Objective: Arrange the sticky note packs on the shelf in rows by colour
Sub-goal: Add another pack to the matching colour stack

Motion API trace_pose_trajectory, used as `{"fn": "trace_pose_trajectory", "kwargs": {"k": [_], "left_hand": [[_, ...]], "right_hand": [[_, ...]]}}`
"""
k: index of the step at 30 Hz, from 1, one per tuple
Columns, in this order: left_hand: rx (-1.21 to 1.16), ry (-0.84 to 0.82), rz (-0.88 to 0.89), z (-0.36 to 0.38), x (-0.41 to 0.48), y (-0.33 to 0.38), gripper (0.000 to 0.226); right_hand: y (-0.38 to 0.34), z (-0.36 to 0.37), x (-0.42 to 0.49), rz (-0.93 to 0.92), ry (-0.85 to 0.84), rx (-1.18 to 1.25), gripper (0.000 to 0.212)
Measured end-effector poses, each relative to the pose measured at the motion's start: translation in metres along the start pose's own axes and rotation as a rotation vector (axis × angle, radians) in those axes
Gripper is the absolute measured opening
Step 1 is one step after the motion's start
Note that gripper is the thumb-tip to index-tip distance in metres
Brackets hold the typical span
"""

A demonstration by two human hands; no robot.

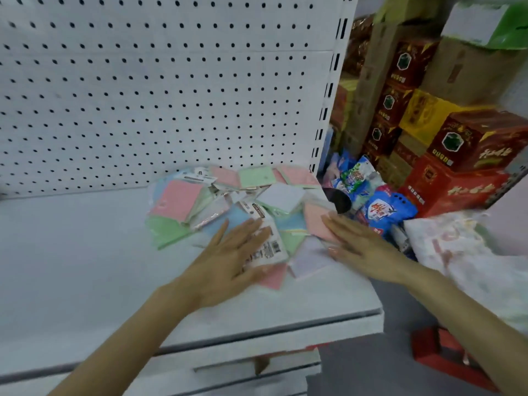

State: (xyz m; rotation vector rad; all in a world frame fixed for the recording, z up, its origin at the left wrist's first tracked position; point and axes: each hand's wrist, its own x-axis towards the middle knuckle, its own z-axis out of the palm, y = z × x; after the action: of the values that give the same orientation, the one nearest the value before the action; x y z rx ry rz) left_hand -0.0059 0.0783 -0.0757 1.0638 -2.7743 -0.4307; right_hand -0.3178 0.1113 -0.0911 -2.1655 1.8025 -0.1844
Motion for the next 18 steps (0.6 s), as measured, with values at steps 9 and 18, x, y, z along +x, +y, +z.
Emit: {"fn": "trace_pose_trajectory", "kwargs": {"k": [9,18], "left_hand": [[-0.203,0.268,-0.263,0.037,-0.021,0.034,0.066],[-0.431,0.366,-0.597,0.026,-0.015,0.062,0.059]], "right_hand": [[0.005,0.018,-0.019,0.02,0.291,0.695,0.027],[-0.013,0.043,-0.01,0.508,0.398,1.197,0.062]]}}
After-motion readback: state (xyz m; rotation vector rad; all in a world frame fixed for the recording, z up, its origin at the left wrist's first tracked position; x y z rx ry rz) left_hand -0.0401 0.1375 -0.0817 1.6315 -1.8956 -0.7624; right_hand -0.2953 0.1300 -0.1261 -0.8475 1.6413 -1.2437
